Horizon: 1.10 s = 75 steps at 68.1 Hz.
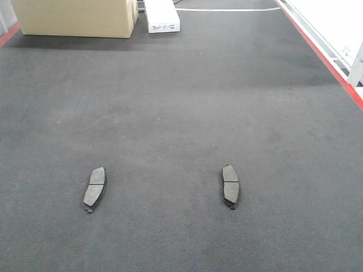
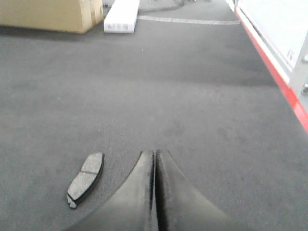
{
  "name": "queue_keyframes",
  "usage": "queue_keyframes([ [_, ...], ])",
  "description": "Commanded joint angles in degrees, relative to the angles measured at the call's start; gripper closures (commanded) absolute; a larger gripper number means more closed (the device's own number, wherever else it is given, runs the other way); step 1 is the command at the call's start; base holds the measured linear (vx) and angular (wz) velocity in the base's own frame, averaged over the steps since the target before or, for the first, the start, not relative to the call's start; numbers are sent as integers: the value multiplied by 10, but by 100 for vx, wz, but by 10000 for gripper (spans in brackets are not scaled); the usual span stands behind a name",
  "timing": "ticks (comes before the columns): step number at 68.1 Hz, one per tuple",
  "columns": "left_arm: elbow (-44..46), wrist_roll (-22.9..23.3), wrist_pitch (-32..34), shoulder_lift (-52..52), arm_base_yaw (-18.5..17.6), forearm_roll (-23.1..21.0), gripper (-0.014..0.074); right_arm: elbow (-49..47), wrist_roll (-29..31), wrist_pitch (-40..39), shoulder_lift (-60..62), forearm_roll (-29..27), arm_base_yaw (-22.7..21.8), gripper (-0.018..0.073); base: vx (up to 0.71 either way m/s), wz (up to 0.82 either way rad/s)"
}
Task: Move and align brake pads A on conveyor
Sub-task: 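Raise the open right gripper away from the belt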
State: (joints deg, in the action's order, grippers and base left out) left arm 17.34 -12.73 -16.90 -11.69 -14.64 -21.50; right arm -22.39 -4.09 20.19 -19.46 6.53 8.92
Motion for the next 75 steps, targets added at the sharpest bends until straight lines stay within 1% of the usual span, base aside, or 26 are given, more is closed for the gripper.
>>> queue_keyframes([
  [1, 15, 0, 39, -4, -3, -4, 603, -14, 6, -52, 9, 7, -4, 562, 0, 0],
  [75, 15, 0, 39, -4, -3, -4, 603, -14, 5, -45, 10, 4, -4, 562, 0, 0],
])
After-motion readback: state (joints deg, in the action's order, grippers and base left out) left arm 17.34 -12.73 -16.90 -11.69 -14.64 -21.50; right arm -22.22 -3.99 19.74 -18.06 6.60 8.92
